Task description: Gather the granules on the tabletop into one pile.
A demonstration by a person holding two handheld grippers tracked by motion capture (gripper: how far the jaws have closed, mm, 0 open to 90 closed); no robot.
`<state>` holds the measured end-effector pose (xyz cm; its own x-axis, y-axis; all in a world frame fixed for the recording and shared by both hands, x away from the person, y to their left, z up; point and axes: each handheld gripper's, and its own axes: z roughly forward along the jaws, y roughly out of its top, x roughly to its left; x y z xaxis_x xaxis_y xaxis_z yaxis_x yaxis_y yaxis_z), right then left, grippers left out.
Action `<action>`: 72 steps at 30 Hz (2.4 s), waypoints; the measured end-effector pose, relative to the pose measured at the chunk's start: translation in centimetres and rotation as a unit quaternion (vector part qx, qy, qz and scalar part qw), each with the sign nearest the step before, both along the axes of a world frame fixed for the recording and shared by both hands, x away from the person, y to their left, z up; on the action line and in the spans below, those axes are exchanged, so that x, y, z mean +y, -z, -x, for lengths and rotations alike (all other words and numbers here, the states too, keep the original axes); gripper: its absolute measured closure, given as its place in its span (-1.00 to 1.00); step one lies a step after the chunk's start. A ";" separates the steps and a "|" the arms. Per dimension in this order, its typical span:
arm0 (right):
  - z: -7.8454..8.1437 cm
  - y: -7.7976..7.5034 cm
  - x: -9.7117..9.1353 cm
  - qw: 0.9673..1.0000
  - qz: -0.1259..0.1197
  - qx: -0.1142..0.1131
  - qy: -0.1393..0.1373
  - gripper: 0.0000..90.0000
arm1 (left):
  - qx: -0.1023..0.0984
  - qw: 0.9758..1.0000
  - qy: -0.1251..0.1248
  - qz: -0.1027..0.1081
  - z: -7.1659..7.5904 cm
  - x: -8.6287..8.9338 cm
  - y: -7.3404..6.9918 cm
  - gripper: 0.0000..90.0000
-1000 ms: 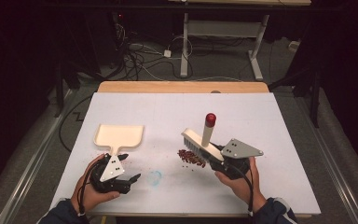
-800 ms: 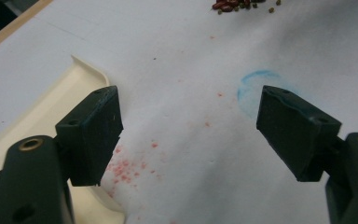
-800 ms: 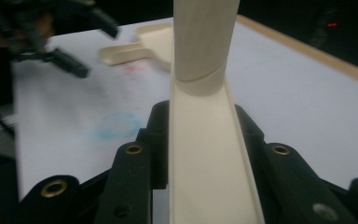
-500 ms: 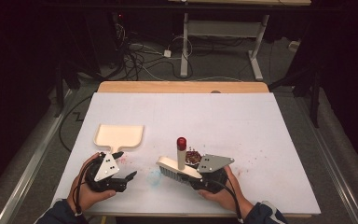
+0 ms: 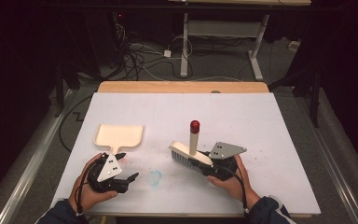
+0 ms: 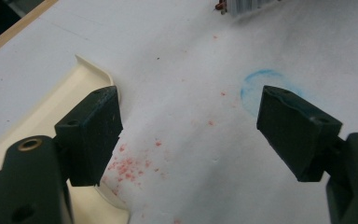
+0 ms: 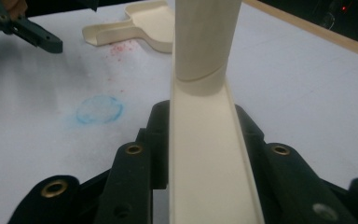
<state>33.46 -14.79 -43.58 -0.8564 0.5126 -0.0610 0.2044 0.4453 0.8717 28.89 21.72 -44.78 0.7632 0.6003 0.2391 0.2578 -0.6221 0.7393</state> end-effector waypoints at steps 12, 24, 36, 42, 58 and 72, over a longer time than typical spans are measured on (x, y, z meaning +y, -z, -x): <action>-5.3 -0.7 -1.6 0.997 0.032 -0.052 0.056 0.50 | 0.004 1.000 -0.003 -0.004 -0.3 -0.1 0.2 -0.52; -6.4 1.5 -0.4 0.998 0.040 -0.057 -0.004 0.50 | 0.007 1.000 -0.002 -0.009 -0.2 -0.1 0.4 -0.52; -4.4 1.4 -1.4 0.995 0.047 -0.070 -0.046 0.50 | 0.006 1.000 0.003 -0.010 -0.1 -0.2 0.3 -0.52; -4.1 1.1 -1.4 0.994 0.060 -0.082 -0.044 0.50 | 0.006 1.000 0.002 -0.010 -0.1 -0.2 0.3 -0.52; -2.9 -2.6 -4.1 0.995 0.039 -0.093 0.022 0.50 | 0.004 1.000 -0.002 -0.010 0.0 -0.1 0.2 -0.52; 0.5 -4.9 -8.4 0.994 0.045 -0.063 0.079 0.50 | 0.003 1.000 -0.002 -0.012 0.0 -0.2 0.1 -0.52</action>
